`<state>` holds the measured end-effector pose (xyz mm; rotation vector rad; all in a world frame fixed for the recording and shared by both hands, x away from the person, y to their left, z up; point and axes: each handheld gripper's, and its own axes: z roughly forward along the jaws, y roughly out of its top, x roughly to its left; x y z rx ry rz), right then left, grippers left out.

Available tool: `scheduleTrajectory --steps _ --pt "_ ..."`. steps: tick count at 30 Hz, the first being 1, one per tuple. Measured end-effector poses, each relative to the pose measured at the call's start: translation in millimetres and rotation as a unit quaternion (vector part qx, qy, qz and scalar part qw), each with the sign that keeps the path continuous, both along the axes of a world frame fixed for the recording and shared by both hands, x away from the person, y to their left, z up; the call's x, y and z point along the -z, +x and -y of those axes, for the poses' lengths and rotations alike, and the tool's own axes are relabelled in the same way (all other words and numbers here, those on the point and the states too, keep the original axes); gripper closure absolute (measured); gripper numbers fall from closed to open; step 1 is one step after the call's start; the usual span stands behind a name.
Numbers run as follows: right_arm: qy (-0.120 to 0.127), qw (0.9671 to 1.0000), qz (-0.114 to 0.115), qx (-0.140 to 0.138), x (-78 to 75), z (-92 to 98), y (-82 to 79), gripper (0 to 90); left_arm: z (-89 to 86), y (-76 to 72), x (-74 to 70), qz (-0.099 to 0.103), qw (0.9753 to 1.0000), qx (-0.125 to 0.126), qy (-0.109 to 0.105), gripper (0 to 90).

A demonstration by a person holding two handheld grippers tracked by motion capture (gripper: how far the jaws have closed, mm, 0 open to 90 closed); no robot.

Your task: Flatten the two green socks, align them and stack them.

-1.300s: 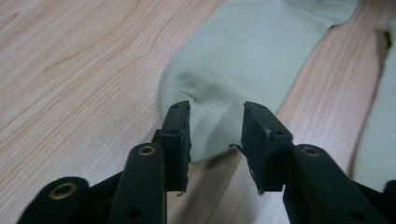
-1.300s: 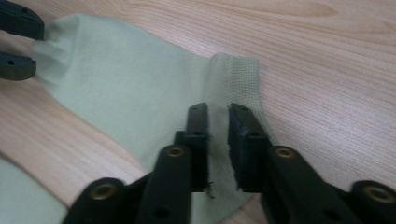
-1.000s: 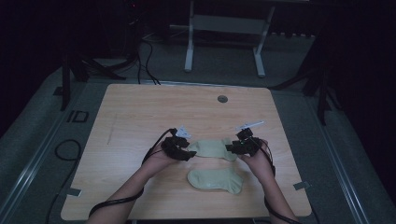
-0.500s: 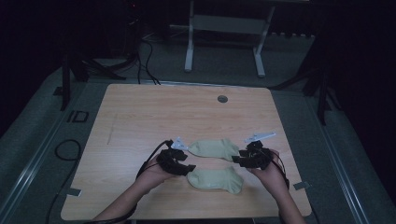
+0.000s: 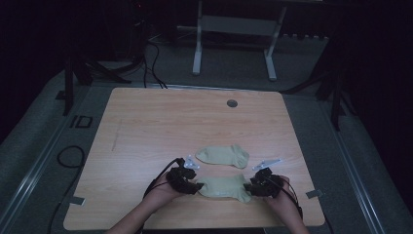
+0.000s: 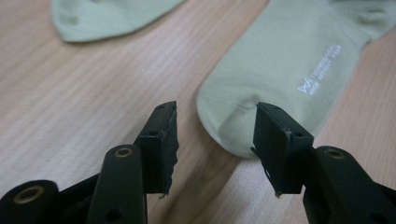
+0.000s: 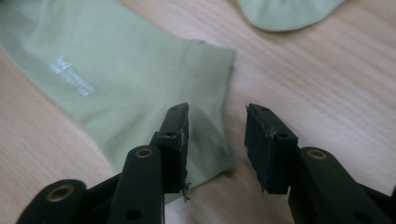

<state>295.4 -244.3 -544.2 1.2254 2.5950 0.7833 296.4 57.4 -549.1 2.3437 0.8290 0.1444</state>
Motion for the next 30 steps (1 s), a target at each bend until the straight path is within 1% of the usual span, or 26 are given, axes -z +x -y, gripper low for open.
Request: scheduleTrajectory --steps 1,3,4,5,8,10,11,12,13,14,16,18,20,21,23,25,28,29,30 --pt "0.000 1.0000 0.002 -0.001 0.2 -0.4 -2.0 61.5 0.7 -0.8 0.5 0.004 0.9999 0.006 0.007 53.4" --pt "-0.010 0.9999 0.010 -0.002 0.3 -1.5 -4.5 64.4 2.7 -2.2 1.8 0.008 0.9997 0.018 0.013 54.9" --pt "-0.013 0.9998 0.013 0.000 0.4 -1.9 -5.2 67.2 3.9 -2.6 2.7 0.009 0.9996 0.019 0.016 58.1" --pt "-0.018 0.9997 0.018 0.004 0.4 -2.5 -5.7 69.5 4.8 -2.5 3.7 0.008 0.9995 0.023 0.018 58.2" --pt "-0.025 0.9995 0.021 0.004 0.3 -4.3 -7.2 72.9 7.5 -4.1 4.8 0.013 0.9994 0.025 0.019 62.6" --pt "-0.024 0.9994 0.025 0.001 0.8 -5.1 -8.3 77.0 9.8 -5.6 4.9 0.021 0.9992 0.023 0.025 70.4" --pt "-0.023 0.9994 0.025 0.001 1.0 -5.3 -8.7 79.6 11.0 -6.0 4.9 0.019 0.9993 0.025 0.022 73.0" --pt "-0.023 0.9995 0.024 0.000 0.8 -5.8 -9.2 82.1 12.4 -6.7 4.9 0.020 0.9992 0.025 0.022 81.1" --pt "-0.025 0.9994 0.023 -0.001 0.6 -6.4 -9.6 83.8 13.7 -7.5 4.6 0.025 0.9991 0.024 0.025 84.7" --pt "-0.025 0.9995 0.021 -0.002 0.2 -6.9 -9.8 84.7 14.2 -7.5 4.0 0.025 0.9990 0.027 0.024 86.5" --pt "-0.024 0.9995 0.021 0.000 -2.4 -6.9 -10.6 85.7 12.6 -7.2 2.0 0.024 0.9993 0.025 0.017 87.5" --pt "-0.019 0.9997 0.018 -0.002 -6.8 -5.5 -11.7 85.9 9.0 -7.0 -2.1 0.021 0.9995 0.023 0.003 87.7" --pt "-0.013 0.9997 0.022 -0.003 -12.9 -4.1 -12.9 85.9 4.9 -7.1 -7.8 0.024 0.9994 0.023 -0.005 87.8" --pt "-0.007 0.9997 0.022 -0.003 -16.7 -3.2 -13.5 86.0 2.5 -6.7 -11.0 0.021 0.9995 0.021 -0.013 87.7" --pt "0.004 0.9996 0.026 -0.002 -25.2 -1.3 -13.6 86.0 -2.1 -5.2 -18.1 0.026 0.9994 0.015 -0.020 87.8" --pt "0.018 0.9994 0.031 0.001 -33.9 0.4 -11.9 86.0 -6.4 -1.5 -25.8 0.026 0.9992 0.010 -0.030 87.8" --pt "0.022 0.9987 0.045 0.002 -46.3 0.1 -6.5 85.9 -10.0 3.9 -37.5 0.030 0.9989 0.008 -0.036 87.8" --pt "0.022 0.9985 0.050 0.002 -50.3 -0.6 -4.0 85.9 -10.3 5.8 -41.0 0.035 0.9989 0.008 -0.032 87.8" --pt "0.022 0.9982 0.055 0.003 -53.9 -1.1 -1.0 85.9 -10.7 8.3 -44.0 0.035 0.9988 0.006 -0.033 87.8"
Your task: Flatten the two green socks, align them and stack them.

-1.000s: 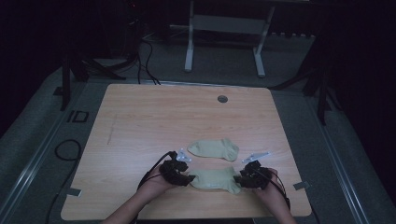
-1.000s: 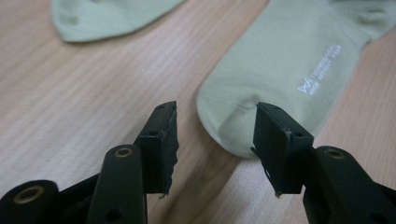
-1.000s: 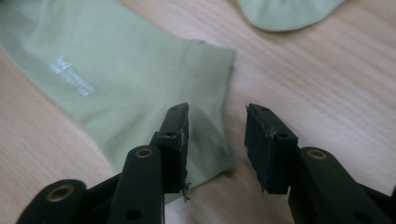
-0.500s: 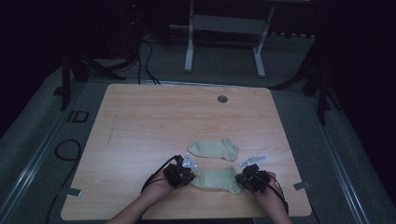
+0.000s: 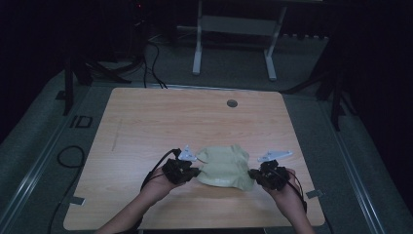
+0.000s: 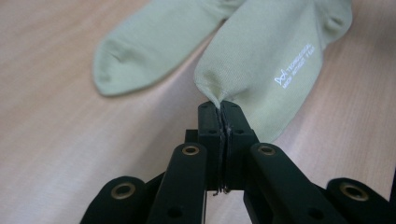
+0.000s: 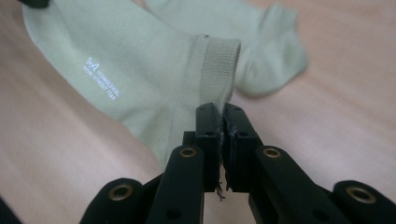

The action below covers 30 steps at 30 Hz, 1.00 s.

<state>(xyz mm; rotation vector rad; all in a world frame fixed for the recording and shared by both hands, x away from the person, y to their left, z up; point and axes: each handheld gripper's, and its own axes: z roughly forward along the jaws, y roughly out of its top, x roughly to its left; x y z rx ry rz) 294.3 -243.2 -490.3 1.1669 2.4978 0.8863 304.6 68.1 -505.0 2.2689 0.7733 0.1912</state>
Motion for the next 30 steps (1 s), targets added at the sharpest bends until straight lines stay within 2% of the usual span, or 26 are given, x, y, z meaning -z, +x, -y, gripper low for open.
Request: scheduleTrajectory --steps 4,7,8,12,13,14,18,20,21,26,28,29,30 --pt "0.008 1.0000 0.006 0.001 -11.5 -1.6 14.6 85.9 -2.8 14.2 -10.5 0.000 1.0000 -0.007 -0.001 87.8" --pt "0.010 0.9999 0.006 0.004 -14.7 -2.5 23.4 85.9 -2.7 21.9 -14.5 0.004 0.9999 -0.009 0.008 87.8" --pt "0.005 1.0000 0.004 0.006 -16.1 -4.5 34.4 85.9 -1.8 30.5 -16.4 0.007 0.9997 -0.016 0.017 87.8" --pt "-0.010 0.9999 0.002 0.009 -15.1 -8.2 54.6 85.8 3.4 47.4 -16.4 0.010 0.9992 -0.021 0.032 87.7" --pt "-0.009 0.9999 -0.001 0.012 -14.3 -8.1 60.4 85.8 4.9 51.6 -16.1 0.015 0.9989 -0.024 0.037 87.7" --pt "-0.007 0.9998 -0.007 0.015 -13.4 -7.9 65.8 85.8 5.7 56.2 -15.6 0.011 0.9989 -0.025 0.037 87.7" --pt "-0.007 0.9994 -0.024 0.025 -6.8 -7.1 85.2 85.7 10.2 69.3 -8.5 -0.003 0.9987 -0.032 0.041 87.7" --pt "-0.015 0.9990 -0.031 0.030 -1.9 -6.9 93.0 85.6 12.6 73.1 -2.8 -0.002 0.9981 -0.034 0.051 87.7" --pt "-0.011 0.9987 -0.039 0.030 0.8 -6.2 96.7 85.6 13.0 75.3 0.3 -0.010 0.9982 -0.032 0.050 87.7" --pt "-0.021 0.9971 -0.066 0.033 16.5 -6.4 110.4 85.2 15.5 84.9 16.4 -0.028 0.9974 -0.037 0.056 87.7" --pt "-0.014 0.9963 -0.076 0.037 22.1 -6.2 115.2 85.1 15.7 88.3 21.3 -0.036 0.9971 -0.038 0.055 87.7" --pt "-0.016 0.9962 -0.077 0.038 24.5 -6.5 117.0 85.1 16.0 89.7 23.7 -0.039 0.9969 -0.037 0.057 87.6" --pt "-0.018 0.9959 -0.080 0.038 26.9 -6.8 118.8 85.0 16.6 90.5 26.1 -0.035 0.9963 -0.036 0.070 87.6"
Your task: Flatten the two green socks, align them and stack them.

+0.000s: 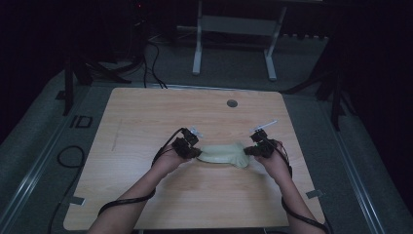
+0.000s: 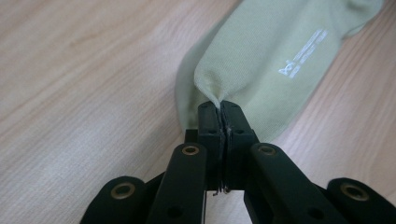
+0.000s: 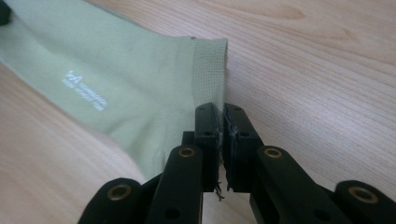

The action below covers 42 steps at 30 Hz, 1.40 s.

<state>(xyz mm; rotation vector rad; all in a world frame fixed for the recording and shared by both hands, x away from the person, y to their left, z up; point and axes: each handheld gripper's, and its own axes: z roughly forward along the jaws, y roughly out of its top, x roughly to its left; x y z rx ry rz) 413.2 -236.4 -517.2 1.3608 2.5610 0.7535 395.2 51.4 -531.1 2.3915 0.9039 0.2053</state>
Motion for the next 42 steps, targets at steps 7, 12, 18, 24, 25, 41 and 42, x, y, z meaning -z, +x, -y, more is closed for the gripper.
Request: scheduleTrajectory --steps 7,12,18,24,25,41,42 --pt "-0.002 0.9998 -0.018 0.000 12.8 -3.7 3.9 84.3 -1.7 4.7 10.3 -0.010 0.9999 -0.001 0.003 87.4" --pt "-0.005 0.9998 -0.019 -0.002 13.6 -4.6 3.0 68.0 -3.0 5.2 8.4 -0.002 0.9999 -0.013 0.000 71.5" --pt "0.002 0.9999 0.014 -0.006 -3.2 -7.2 -7.2 63.8 -4.1 -1.9 -14.3 0.045 0.9980 -0.033 -0.031 68.9" --pt "0.032 0.9988 0.035 -0.014 0.0 -17.9 -22.8 87.2 21.9 -7.6 -3.9 0.027 0.9992 -0.002 -0.028 79.8" --pt "0.032 0.9988 0.035 -0.014 0.0 -17.9 -22.8 87.2 21.9 -7.6 -3.9 0.027 0.9992 -0.002 -0.028 79.8" --pt "0.014 0.9985 0.025 -0.047 25.8 -47.7 -11.5 86.6 -7.3 -3.7 19.9 0.012 0.9987 -0.035 -0.035 79.8" --pt "0.015 0.9983 0.025 -0.050 26.0 -49.6 -9.8 86.4 -10.4 -3.4 20.0 0.012 0.9986 -0.038 -0.034 79.8"
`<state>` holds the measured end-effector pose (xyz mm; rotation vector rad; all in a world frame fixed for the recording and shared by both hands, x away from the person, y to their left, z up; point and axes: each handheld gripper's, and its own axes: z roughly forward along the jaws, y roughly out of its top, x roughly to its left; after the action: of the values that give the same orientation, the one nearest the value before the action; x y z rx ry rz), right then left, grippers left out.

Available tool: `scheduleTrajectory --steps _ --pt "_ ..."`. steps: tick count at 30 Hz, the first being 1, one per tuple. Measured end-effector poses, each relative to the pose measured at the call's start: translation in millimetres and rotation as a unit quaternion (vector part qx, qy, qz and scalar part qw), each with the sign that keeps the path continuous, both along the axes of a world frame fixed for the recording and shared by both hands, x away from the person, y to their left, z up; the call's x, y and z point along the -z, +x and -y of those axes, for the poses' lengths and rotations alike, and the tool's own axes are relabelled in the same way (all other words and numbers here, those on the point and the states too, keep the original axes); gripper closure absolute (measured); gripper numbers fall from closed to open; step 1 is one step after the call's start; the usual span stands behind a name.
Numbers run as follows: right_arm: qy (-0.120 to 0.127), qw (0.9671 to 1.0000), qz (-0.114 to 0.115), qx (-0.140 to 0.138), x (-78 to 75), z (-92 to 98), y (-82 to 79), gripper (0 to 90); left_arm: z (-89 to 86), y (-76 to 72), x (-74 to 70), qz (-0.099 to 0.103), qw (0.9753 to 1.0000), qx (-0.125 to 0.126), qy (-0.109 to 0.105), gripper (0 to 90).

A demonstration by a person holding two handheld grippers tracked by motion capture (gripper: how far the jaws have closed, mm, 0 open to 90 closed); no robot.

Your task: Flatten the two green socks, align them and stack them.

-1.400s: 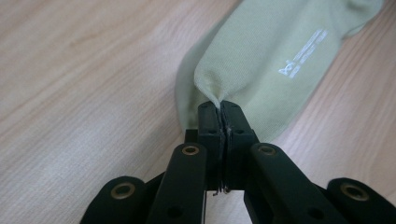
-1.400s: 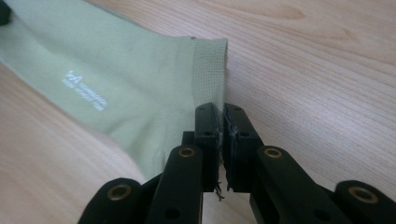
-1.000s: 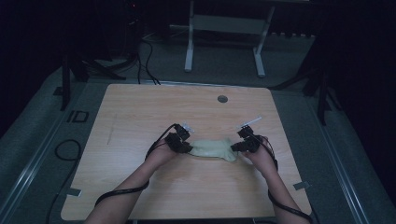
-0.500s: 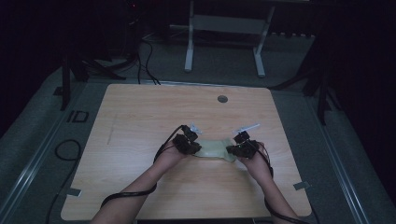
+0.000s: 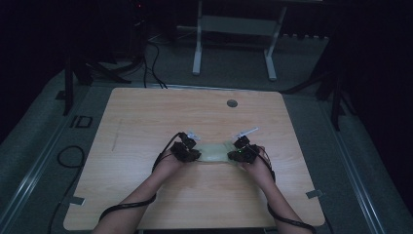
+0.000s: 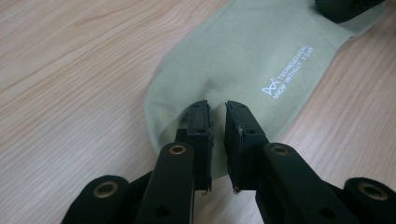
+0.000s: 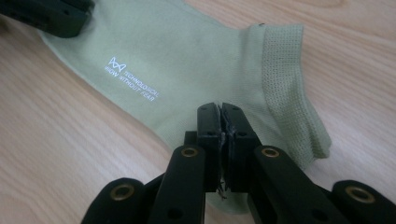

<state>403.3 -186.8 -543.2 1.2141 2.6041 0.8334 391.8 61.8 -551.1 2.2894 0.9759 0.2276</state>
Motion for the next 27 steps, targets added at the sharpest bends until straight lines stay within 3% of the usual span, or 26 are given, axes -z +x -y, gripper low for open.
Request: scheduleTrajectory --steps 8,9,11,14,16,19,22,25,27 --pt "-0.002 1.0000 -0.005 -0.005 -1.0 -8.4 5.0 82.3 -6.5 -0.2 -0.4 0.001 1.0000 -0.002 -0.003 79.5" --pt "-0.002 1.0000 -0.005 -0.007 -2.4 -9.4 4.5 80.3 -6.8 -0.9 -2.1 0.002 0.9999 0.001 -0.011 79.5" --pt "0.003 0.9998 0.004 -0.017 -7.9 -9.9 2.5 75.7 -6.7 -3.3 -5.7 0.005 0.9996 0.009 -0.026 71.1" --pt "0.013 0.9996 0.014 -0.022 -14.6 -9.5 0.6 67.5 -4.9 -7.1 -12.0 0.004 0.9988 0.019 -0.046 51.8" --pt "0.018 0.9990 0.031 -0.028 -20.2 -8.4 -1.8 56.3 -2.9 -9.1 -15.6 0.008 0.9988 0.016 -0.045 33.7" --pt "0.034 0.9975 0.057 -0.025 -26.7 -3.6 -4.9 44.6 -2.7 -11.8 -18.9 0.014 0.9986 0.013 -0.049 16.9" --pt "0.036 0.9972 0.062 -0.021 -29.2 0.4 -5.9 39.1 -4.1 -14.5 -20.7 0.023 0.9983 0.008 -0.053 13.6" --pt "0.049 0.9960 0.074 -0.011 -31.3 7.3 -9.2 29.2 -5.2 -16.4 -20.1 0.022 0.9979 0.012 -0.059 4.5" --pt "0.046 0.9966 0.066 -0.013 -30.7 10.7 -10.3 23.5 -6.3 -19.0 -19.6 0.026 0.9980 0.013 -0.057 1.7"
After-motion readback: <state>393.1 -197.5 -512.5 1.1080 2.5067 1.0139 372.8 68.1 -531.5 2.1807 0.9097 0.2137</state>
